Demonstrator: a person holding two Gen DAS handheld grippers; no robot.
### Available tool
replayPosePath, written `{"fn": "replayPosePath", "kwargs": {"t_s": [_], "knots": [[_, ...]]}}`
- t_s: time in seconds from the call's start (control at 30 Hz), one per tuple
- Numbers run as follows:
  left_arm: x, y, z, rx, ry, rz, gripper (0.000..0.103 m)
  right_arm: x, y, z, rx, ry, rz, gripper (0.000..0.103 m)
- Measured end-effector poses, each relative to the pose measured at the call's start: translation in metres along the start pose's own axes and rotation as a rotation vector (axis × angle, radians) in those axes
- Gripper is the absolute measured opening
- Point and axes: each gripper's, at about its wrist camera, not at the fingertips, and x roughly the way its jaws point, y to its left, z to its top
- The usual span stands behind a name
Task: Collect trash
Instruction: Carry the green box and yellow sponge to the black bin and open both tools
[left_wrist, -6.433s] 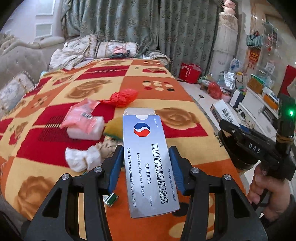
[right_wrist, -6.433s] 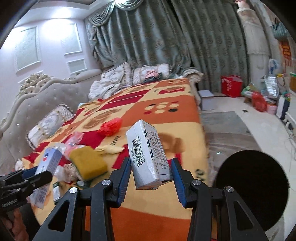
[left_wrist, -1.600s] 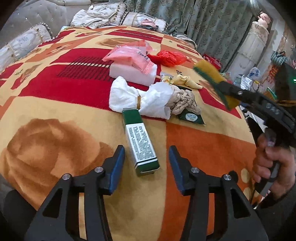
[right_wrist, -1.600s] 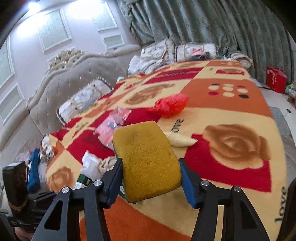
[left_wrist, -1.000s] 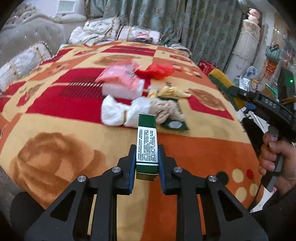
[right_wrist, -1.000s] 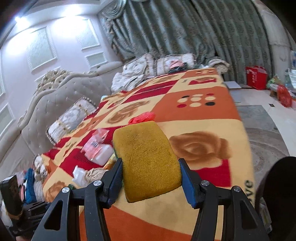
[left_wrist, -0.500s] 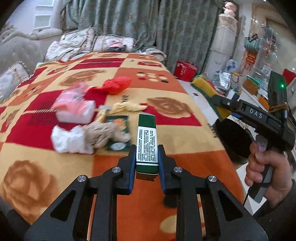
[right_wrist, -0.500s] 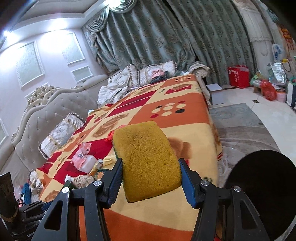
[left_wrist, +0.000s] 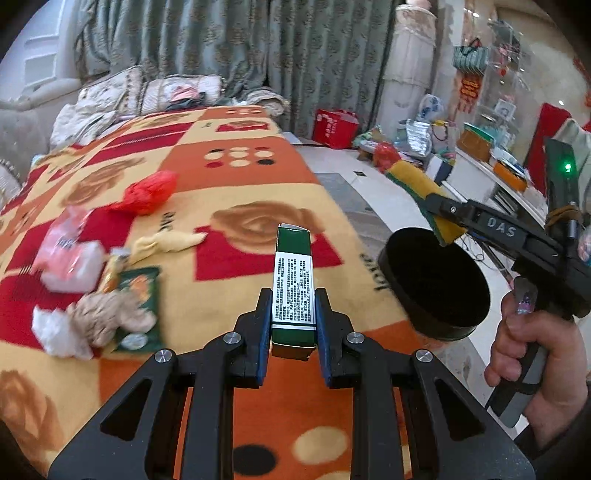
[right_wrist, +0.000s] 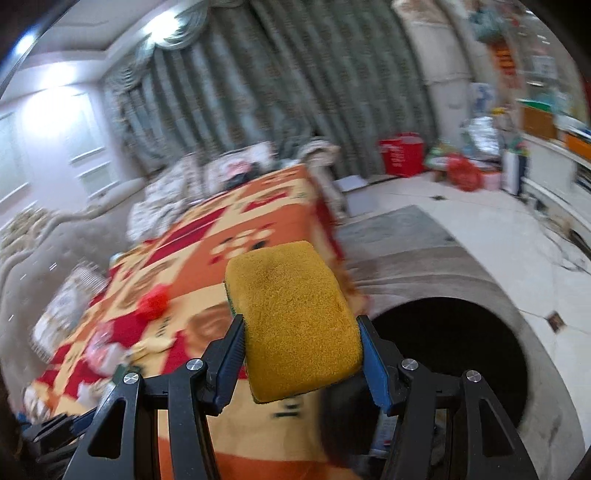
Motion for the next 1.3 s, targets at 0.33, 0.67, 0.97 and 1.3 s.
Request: {"fn": "replayPosePath", "kwargs": {"t_s": [0.33, 0.67, 0.97, 1.3], "knots": [[0.025, -0.041, 0.02, 0.067, 0.008, -0.055, 0.019, -0.017, -0.055, 0.008, 0.121, -0.026, -0.157, 0.056], [0.064, -0.099, 0.034, 0.172, 0.068, -0.225, 0.019, -0.013, -0.085, 0.005, 0.153, 0.022, -0.234, 0.056], [0.099, -0.129, 0.032, 0.169, 0.141, -0.293, 0.019, -0.006, -0.095, 0.001, 0.175, 0.073, -0.253, 0.058], [0.112, -0.12, 0.028, 0.14, 0.169, -0.244, 0.059, -0.011, -0.105, 0.004, 0.284, 0.013, -0.236, 0.066]]}}
